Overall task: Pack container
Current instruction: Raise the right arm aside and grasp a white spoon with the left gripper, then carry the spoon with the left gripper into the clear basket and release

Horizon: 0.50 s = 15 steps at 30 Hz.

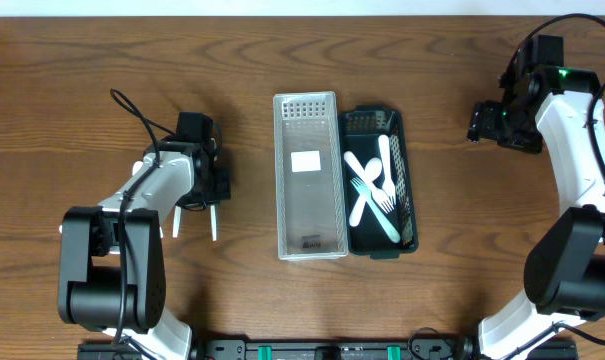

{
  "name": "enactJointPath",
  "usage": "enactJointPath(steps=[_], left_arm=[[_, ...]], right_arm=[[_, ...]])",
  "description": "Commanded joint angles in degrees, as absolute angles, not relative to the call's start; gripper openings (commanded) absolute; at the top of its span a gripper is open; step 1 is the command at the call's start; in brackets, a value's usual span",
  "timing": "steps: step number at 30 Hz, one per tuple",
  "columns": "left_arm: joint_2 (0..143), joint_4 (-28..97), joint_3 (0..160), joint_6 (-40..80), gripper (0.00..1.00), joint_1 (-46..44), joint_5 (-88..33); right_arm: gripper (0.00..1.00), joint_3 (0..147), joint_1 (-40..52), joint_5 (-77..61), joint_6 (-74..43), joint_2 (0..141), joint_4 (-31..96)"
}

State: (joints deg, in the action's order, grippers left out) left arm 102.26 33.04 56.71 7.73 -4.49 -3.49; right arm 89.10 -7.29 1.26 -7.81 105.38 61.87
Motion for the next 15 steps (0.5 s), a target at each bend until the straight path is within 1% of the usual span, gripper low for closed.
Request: enactJointPath(steps=[1,5,8,12,15], left_arm=[[104.18,33.8,55.64,8.03,0.06,-4.21,-4.54],[100.6,37.6,58.78,8.03,0.06,-4.62,-4.54],[96.53,45.65,66.17,8.03,0.06,-6.46,-4.54],[92.79,56.53,79.24,8.14,0.06,-11.4,-4.54],[92.01,59.16,86.78,10.96,0.06,-16.34,-4.54]], right_arm=[[0.78,88.86,-7.33,1.06,-6.98,105.38,61.91],[0.78,88.86,-7.33,1.06,-6.98,105.38,61.91],[0.78,88.86,-7.33,1.06,-6.98,105.38,61.91],[0.78,88.86,-7.33,1.06,-6.98,105.38,61.91],[0.78,88.86,-7.33,1.06,-6.98,105.38,61.89]])
